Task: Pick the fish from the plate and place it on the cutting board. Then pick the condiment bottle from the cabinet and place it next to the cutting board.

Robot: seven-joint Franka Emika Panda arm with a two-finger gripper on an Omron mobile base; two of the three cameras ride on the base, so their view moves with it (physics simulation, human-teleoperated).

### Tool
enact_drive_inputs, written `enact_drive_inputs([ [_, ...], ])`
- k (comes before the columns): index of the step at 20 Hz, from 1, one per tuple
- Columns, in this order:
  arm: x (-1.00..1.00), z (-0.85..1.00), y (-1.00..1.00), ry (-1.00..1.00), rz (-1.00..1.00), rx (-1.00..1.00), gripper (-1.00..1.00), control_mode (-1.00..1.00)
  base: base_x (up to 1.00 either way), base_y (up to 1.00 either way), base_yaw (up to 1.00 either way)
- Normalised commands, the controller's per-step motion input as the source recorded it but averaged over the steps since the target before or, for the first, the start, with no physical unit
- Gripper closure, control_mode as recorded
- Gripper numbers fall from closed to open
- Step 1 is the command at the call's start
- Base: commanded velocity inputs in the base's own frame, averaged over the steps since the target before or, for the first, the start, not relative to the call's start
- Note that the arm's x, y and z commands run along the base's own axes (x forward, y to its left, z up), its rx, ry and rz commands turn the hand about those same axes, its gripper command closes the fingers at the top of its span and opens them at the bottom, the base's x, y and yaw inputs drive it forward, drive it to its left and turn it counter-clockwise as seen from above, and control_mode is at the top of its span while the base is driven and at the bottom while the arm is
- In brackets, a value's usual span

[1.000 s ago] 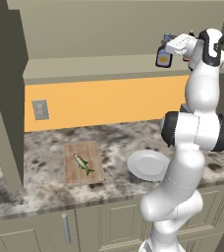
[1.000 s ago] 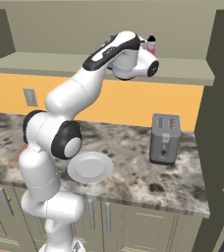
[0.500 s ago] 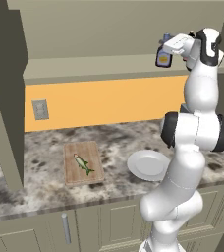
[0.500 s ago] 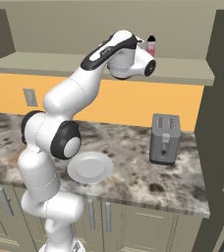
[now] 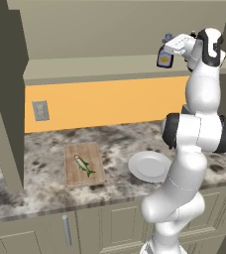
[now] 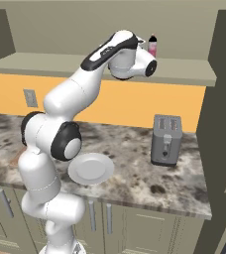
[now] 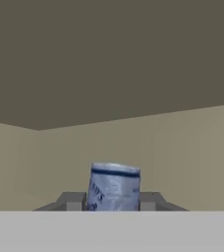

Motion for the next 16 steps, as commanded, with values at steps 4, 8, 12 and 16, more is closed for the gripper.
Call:
enact_drive_inputs([
  [4,-0.10,0.01,0.00,0.00,0.00,0.00,1.00,-1.00,0.00,0.00,0.00],
  [8,-0.24,0.05,0.00,0.00,0.00,0.00,1.00,-1.00,0.00,0.00,0.00],
  [12,-0.32,0.04,0.00,0.00,0.00,0.00,1.00,-1.00,0.00,0.00,0.00],
  [16,-0.33,0.10,0.00,0.00,0.00,0.00,1.00,-1.00,0.00,0.00,0.00],
])
